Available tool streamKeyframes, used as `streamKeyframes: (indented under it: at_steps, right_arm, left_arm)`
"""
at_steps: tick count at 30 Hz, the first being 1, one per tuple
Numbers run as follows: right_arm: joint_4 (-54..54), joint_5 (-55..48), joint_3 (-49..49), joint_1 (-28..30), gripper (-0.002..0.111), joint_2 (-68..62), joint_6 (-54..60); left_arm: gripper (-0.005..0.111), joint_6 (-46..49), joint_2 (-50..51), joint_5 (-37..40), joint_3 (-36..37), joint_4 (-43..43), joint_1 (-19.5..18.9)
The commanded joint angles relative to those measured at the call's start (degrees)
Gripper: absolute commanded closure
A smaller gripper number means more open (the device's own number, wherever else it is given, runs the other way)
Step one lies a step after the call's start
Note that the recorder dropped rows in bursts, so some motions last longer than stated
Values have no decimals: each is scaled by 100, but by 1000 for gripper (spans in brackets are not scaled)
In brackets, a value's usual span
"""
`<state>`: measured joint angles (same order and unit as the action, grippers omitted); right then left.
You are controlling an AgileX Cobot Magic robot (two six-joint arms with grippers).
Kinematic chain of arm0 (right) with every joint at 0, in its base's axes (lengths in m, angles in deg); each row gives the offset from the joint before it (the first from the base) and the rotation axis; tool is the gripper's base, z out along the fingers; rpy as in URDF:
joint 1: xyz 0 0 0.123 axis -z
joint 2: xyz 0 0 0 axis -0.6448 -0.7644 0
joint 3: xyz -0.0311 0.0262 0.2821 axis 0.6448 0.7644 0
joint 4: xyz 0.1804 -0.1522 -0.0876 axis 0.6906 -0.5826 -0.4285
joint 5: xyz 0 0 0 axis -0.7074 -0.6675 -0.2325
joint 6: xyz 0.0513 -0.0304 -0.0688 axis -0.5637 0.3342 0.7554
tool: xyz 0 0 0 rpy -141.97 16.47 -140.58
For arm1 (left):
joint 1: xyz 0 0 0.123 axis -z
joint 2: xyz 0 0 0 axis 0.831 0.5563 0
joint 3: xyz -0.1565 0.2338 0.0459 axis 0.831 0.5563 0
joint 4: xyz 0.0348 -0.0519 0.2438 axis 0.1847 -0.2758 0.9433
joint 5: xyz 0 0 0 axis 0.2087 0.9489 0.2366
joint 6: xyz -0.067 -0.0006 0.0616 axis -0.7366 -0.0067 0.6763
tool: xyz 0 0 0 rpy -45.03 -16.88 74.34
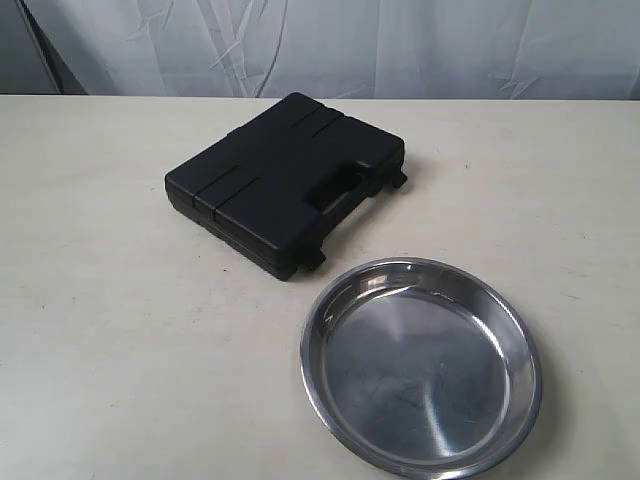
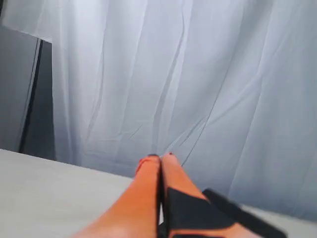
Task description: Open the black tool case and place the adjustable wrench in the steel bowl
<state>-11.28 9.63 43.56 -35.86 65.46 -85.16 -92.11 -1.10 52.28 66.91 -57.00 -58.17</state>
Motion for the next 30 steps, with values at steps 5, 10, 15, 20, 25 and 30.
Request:
streamKeyframes:
  at_steps: [5, 10, 15, 20, 25, 30]
  right_arm:
    - [13, 73, 8, 27, 109, 28, 0]
    - [13, 57, 8, 27, 109, 28, 0]
    - [13, 57, 8, 27, 109, 28, 0]
    - [13, 57, 8, 27, 109, 28, 0]
    - [13, 57, 8, 27, 109, 28, 0]
    - [13, 57, 8, 27, 109, 28, 0]
  left_arm:
    - [107, -813, -37, -283, 18, -2808, -21]
    - [107, -968, -37, 1001, -516, -2574, -21]
    - [107, -329, 1237, 1956, -2134, -1294, -21]
    - [107, 1753, 3529, 3417, -4087, -1498, -21]
    - [107, 3108, 5818, 4743, -5811, -2381, -21]
    - [107, 3452, 7632, 5074, -6766, -2603, 604]
